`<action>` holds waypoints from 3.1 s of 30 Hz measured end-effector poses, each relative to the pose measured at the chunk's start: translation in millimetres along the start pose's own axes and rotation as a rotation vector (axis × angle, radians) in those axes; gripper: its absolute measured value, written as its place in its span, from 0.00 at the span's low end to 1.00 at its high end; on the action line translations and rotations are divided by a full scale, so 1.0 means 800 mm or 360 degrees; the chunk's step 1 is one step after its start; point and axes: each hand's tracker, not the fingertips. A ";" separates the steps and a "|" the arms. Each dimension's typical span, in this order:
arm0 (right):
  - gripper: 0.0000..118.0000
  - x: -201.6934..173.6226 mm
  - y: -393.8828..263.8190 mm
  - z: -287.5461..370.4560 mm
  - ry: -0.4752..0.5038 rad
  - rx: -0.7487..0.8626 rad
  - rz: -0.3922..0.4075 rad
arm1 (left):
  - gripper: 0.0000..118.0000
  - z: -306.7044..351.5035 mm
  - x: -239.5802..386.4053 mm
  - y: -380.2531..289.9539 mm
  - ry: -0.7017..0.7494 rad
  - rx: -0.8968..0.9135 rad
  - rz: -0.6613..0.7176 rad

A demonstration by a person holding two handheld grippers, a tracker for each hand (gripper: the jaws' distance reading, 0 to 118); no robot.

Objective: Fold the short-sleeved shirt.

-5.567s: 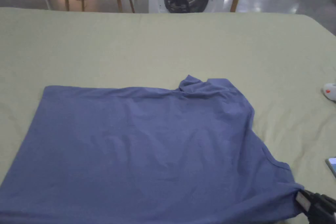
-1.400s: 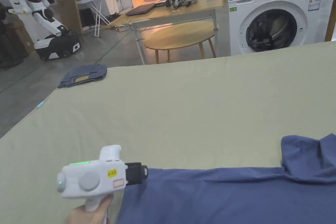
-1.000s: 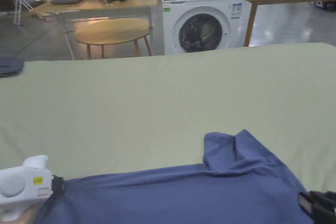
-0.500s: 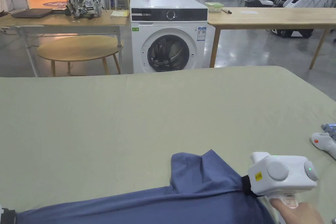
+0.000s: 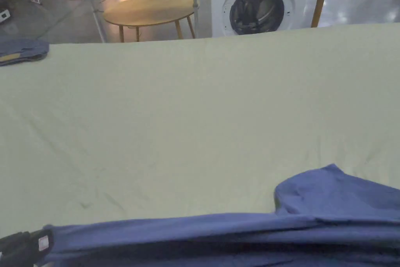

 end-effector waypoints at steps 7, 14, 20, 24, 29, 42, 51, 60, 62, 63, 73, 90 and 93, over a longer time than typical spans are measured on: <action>0.00 0.003 -0.098 0.019 -0.0106 -0.0171 -0.0170 | 0.00 -0.003 -0.033 -0.105 0.0035 -0.0095 0.0073; 0.47 -0.009 -0.117 0.009 -0.0188 -0.0121 -0.0128 | 0.36 -0.012 -0.040 -0.104 0.0067 -0.0083 0.0111; 0.44 -0.069 -0.058 0.052 -0.0099 0.0261 0.0025 | 0.36 0.043 0.025 -0.047 0.0077 0.0350 -0.0053; 0.09 -0.117 -0.010 0.050 0.0064 0.0340 0.0132 | 0.09 0.055 0.072 -0.015 0.0066 0.0422 -0.0048; 0.00 -0.155 0.010 0.022 0.0110 0.0340 0.0186 | 0.00 0.050 0.115 -0.014 -0.0075 0.0574 -0.0278; 0.00 -0.139 -0.027 0.009 0.0223 0.0130 0.0216 | 0.68 0.000 -0.045 -0.038 -0.0340 -0.0044 0.0544; 0.00 -0.120 -0.044 0.009 0.0185 0.0023 0.0108 | 0.14 -0.089 -0.128 -0.109 -0.0864 -0.0097 0.1225; 0.00 -0.119 -0.043 0.017 0.0164 0.0017 0.0116 | 0.02 -0.068 -0.076 -0.100 -0.0668 0.0059 0.1226; 0.00 -0.117 -0.045 0.017 0.0173 0.0011 0.0105 | 0.02 -0.036 -0.075 -0.083 -0.0606 0.0106 0.1111; 0.00 -0.115 -0.045 0.016 0.0176 0.0005 0.0100 | 0.02 -0.025 -0.094 -0.077 -0.0575 0.0108 0.1048; 0.00 -0.111 -0.055 0.010 0.0227 0.0024 -0.0046 | 0.02 0.014 0.075 -0.001 -0.0262 -0.0034 0.0171; 0.00 -0.087 -0.076 0.020 0.0223 0.0012 -0.0182 | 0.00 -0.128 0.150 -0.040 -0.0719 -0.0170 0.0163; 0.00 -0.085 -0.078 0.020 0.0215 -0.0006 -0.0197 | 0.00 -0.163 0.144 -0.060 -0.0710 -0.0313 0.0250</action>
